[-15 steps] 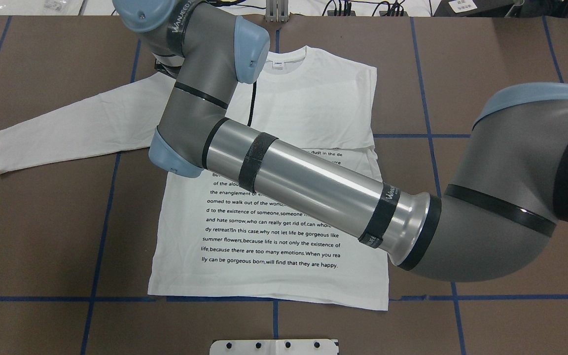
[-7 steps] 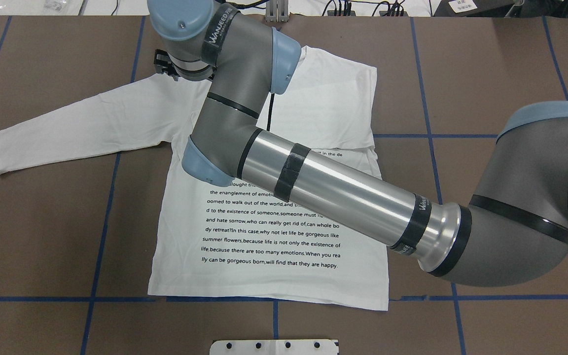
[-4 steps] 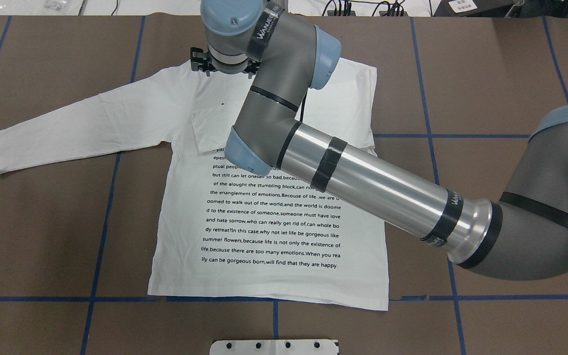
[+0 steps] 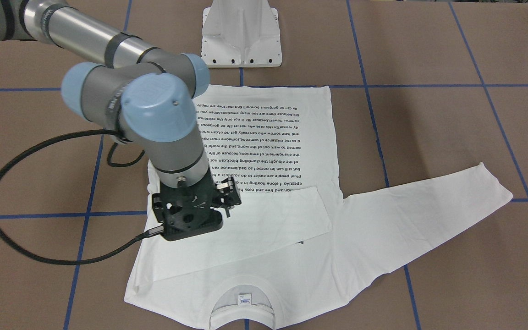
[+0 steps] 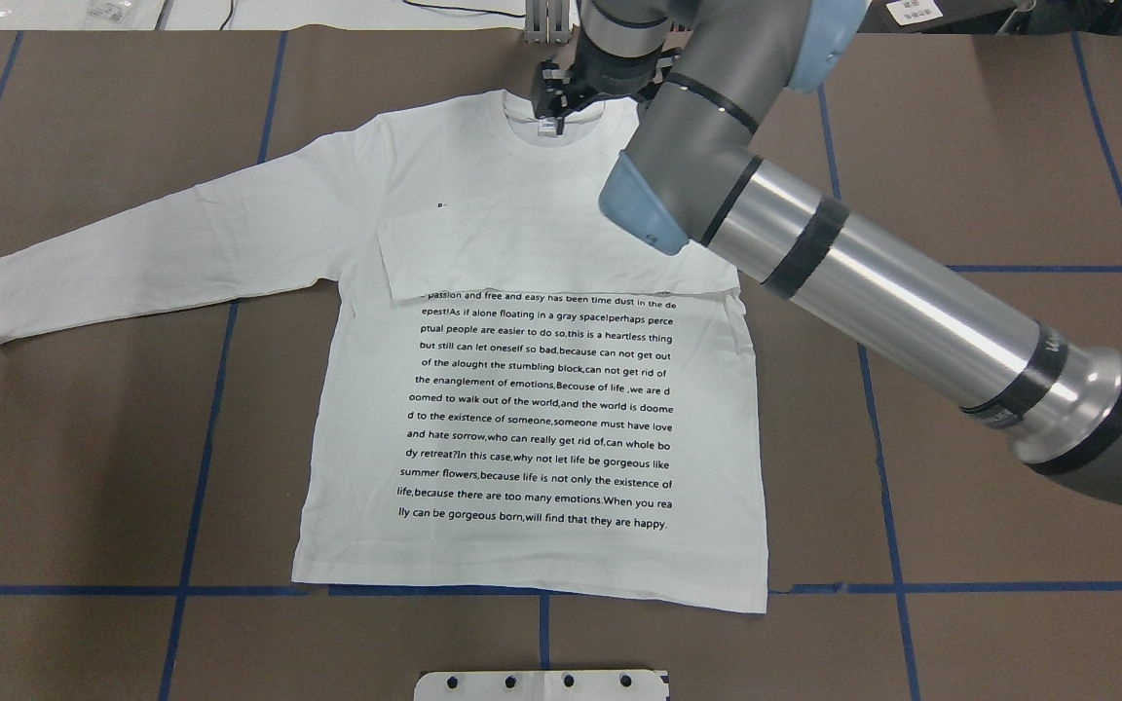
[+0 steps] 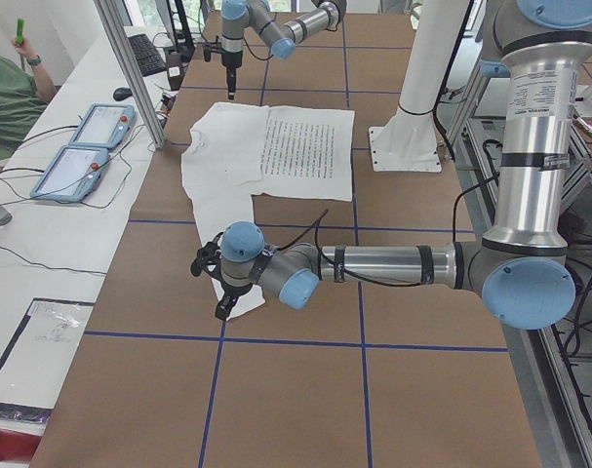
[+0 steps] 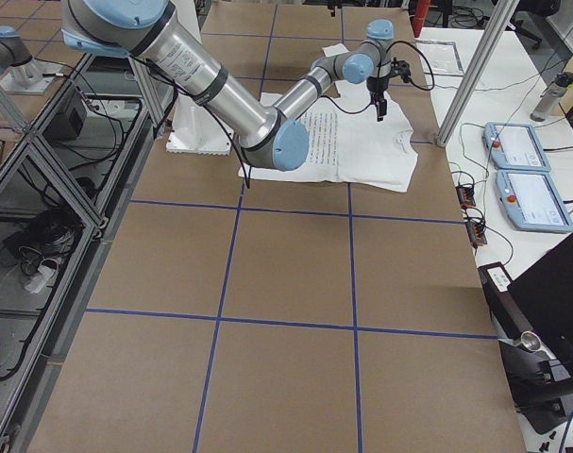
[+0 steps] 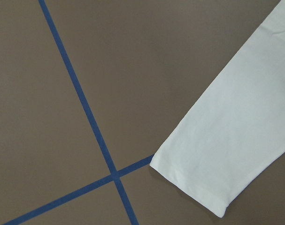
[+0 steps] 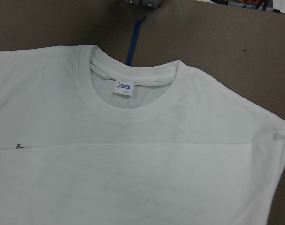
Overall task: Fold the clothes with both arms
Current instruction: 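Release the sleeve and raise the right gripper away from the shirt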
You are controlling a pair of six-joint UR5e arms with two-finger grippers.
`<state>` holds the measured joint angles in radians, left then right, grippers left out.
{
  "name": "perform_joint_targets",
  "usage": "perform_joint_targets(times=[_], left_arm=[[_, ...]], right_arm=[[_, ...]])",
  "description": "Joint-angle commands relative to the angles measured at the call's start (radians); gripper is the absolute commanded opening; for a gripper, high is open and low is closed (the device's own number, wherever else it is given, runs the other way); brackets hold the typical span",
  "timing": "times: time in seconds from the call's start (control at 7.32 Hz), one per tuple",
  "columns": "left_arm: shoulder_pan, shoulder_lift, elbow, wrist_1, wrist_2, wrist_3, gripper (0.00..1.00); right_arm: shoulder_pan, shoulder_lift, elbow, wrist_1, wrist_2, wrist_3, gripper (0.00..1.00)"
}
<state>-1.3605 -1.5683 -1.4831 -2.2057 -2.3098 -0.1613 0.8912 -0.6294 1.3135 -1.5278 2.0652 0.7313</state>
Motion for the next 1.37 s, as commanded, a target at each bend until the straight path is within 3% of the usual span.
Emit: perform_joint_targets(times=[0.0, 0.27, 0.68, 1.23], left_arm=[[0.053, 0.016, 0.035, -0.126, 0.029, -0.110, 1.00], [0.086, 0.031, 0.082, -0.172, 0.056, -0.110, 1.00], [0.213, 0.034, 0.110, -0.265, 0.079, -0.214, 1.00], [0.293, 0.021, 0.113, -0.295, 0.125, -0.253, 1.00]], right_arm=[[0.122, -0.180, 0.146, -0.032, 0.101, -0.172, 1.00], [0.219, -0.329, 0.212, -0.034, 0.165, -0.370, 1.00], [0.323, -0.517, 0.292, -0.034, 0.217, -0.440, 1.00], [0.333, -0.559, 0.334, -0.032, 0.217, -0.474, 1.00]])
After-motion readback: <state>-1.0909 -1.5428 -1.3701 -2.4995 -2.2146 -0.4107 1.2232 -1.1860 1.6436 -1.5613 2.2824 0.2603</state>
